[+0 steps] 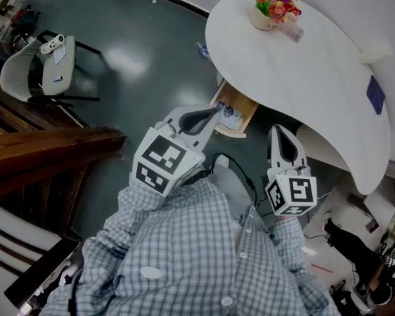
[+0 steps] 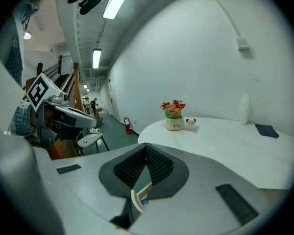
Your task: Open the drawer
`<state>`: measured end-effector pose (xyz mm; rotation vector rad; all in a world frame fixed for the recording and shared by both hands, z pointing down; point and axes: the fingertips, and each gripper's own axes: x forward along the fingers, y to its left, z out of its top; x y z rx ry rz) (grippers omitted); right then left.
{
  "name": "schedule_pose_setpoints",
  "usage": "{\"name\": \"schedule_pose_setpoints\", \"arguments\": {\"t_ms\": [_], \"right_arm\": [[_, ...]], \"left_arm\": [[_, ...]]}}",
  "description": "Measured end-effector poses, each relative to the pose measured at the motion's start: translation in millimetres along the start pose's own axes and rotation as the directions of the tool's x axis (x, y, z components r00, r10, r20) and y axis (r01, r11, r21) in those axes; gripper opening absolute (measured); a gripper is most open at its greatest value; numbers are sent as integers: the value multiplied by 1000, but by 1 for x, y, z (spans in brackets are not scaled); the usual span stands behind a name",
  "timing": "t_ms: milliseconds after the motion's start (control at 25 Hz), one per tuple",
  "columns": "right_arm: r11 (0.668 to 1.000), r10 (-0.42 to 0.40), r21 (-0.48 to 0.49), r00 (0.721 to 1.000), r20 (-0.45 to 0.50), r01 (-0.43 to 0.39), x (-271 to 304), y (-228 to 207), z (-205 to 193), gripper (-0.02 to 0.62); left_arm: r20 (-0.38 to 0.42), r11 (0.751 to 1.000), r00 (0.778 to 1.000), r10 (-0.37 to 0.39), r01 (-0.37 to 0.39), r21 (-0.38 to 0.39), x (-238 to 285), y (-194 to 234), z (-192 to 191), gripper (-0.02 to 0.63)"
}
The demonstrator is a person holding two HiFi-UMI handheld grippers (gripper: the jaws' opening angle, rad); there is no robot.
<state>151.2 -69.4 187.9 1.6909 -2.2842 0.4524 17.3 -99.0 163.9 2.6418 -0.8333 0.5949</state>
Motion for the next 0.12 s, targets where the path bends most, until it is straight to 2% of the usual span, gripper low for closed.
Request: {"name": "schedule_pose_setpoints", "arguments": {"t_ms": [120], "right_arm": [[1000, -3, 7, 1000, -5, 3, 1, -1, -2, 9]], "left_arm": [[2, 1000, 1000, -1, 1, -1, 0, 1, 0, 5]]}}
